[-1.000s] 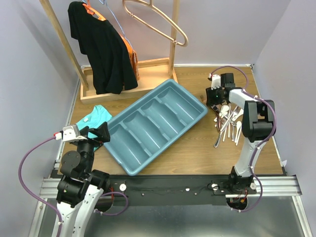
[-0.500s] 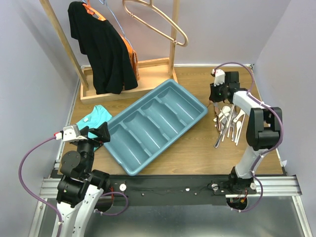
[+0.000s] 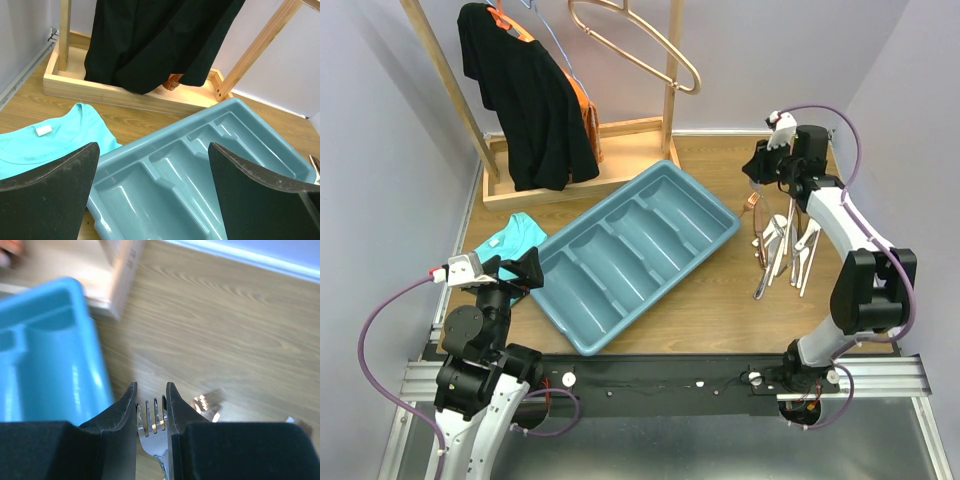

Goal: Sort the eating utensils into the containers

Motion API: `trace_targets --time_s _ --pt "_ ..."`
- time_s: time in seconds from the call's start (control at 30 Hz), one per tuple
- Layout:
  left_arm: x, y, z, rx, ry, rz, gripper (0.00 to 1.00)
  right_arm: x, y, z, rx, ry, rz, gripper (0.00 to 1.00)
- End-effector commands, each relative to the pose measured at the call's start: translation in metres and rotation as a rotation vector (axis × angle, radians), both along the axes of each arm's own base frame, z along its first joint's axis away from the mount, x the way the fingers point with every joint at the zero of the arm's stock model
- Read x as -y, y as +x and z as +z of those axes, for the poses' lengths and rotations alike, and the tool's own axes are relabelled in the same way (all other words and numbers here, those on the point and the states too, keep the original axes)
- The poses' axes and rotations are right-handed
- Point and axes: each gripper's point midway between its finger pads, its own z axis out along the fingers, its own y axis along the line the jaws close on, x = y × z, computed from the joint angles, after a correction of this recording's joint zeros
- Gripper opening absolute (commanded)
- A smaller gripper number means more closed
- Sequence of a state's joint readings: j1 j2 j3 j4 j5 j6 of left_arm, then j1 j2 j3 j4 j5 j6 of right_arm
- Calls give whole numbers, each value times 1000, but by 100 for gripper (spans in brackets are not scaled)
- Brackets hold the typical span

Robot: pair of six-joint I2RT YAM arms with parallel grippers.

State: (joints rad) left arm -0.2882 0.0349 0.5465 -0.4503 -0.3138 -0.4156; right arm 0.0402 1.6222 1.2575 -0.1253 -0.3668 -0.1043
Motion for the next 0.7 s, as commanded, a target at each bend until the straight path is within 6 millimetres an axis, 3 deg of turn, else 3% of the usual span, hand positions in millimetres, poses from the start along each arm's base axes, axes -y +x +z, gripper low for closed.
trace_targets --time_s 0.0,0.17,0.37,0.4,0.47,0.6,0.67 --pt "4 0 3 20 5 -20 99 -49 -9 51 86 188 133 14" --pt "4 0 2 17 6 -22 99 -108 -17 73 139 242 212 15" --pt "4 0 2 15 6 -23 99 -162 -17 91 218 346 267 15" --pt "4 0 1 14 7 -23 99 -170 -13 80 198 347 272 15" --pt "3 0 2 15 6 -20 99 -187 -10 77 199 343 288 15" --pt "3 -1 3 20 5 -20 99 -202 2 39 140 330 261 15" --pt "3 -1 2 18 6 -22 99 -204 8 11 83 328 232 16"
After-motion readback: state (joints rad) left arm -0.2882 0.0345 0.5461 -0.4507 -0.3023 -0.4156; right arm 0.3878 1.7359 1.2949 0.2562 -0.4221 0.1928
